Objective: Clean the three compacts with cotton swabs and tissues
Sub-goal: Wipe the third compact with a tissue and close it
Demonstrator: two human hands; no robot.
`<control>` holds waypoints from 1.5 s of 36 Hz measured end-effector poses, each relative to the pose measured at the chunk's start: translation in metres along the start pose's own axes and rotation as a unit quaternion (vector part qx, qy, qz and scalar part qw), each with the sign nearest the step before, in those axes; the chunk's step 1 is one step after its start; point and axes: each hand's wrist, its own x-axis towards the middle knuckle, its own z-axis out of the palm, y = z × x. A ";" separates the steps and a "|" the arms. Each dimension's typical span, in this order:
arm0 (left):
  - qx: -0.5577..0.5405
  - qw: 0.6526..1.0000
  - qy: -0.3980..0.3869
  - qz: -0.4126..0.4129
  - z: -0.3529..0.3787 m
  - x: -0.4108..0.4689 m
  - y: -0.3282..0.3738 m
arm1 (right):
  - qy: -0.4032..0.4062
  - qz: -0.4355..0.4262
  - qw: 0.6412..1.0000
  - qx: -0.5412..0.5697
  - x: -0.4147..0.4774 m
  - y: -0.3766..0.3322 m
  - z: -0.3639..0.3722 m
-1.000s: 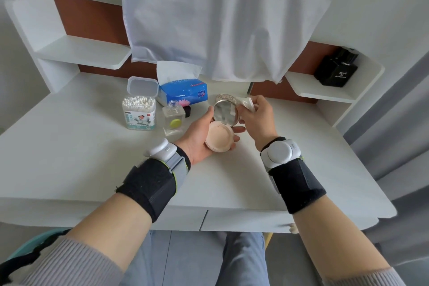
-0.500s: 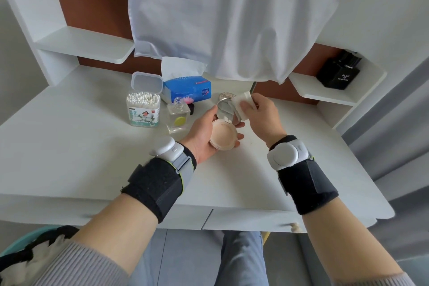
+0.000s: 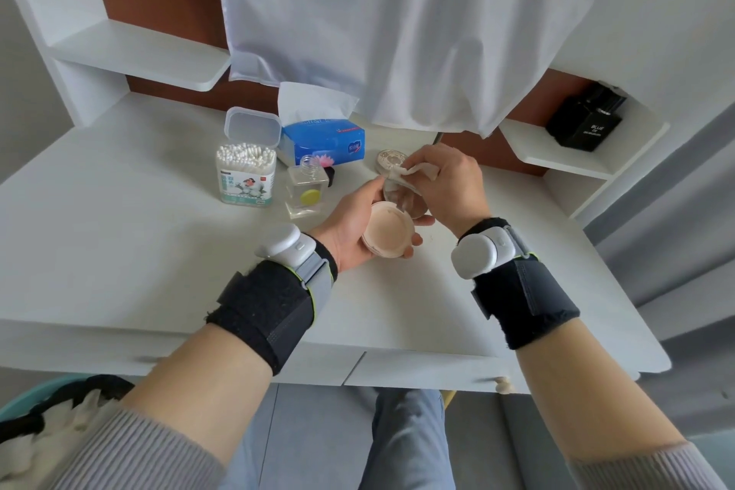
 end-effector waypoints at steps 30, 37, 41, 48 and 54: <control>0.007 1.000 -0.006 0.016 -0.005 0.005 -0.002 | -0.130 -0.141 0.981 0.010 -0.019 0.020 -0.025; 0.011 1.000 -0.007 0.005 -0.005 0.006 -0.001 | -0.031 -0.126 0.992 0.013 -0.015 0.028 -0.022; 0.005 1.000 0.004 0.000 -0.008 0.009 -0.002 | 0.056 -0.068 0.995 0.049 -0.012 0.026 -0.021; 0.024 1.000 -0.005 0.001 -0.006 0.008 -0.001 | -0.048 -0.015 0.997 0.061 -0.003 0.006 -0.016; 0.025 1.000 0.008 0.011 -0.005 0.004 -0.001 | -0.109 -0.038 0.993 0.018 -0.001 -0.011 -0.006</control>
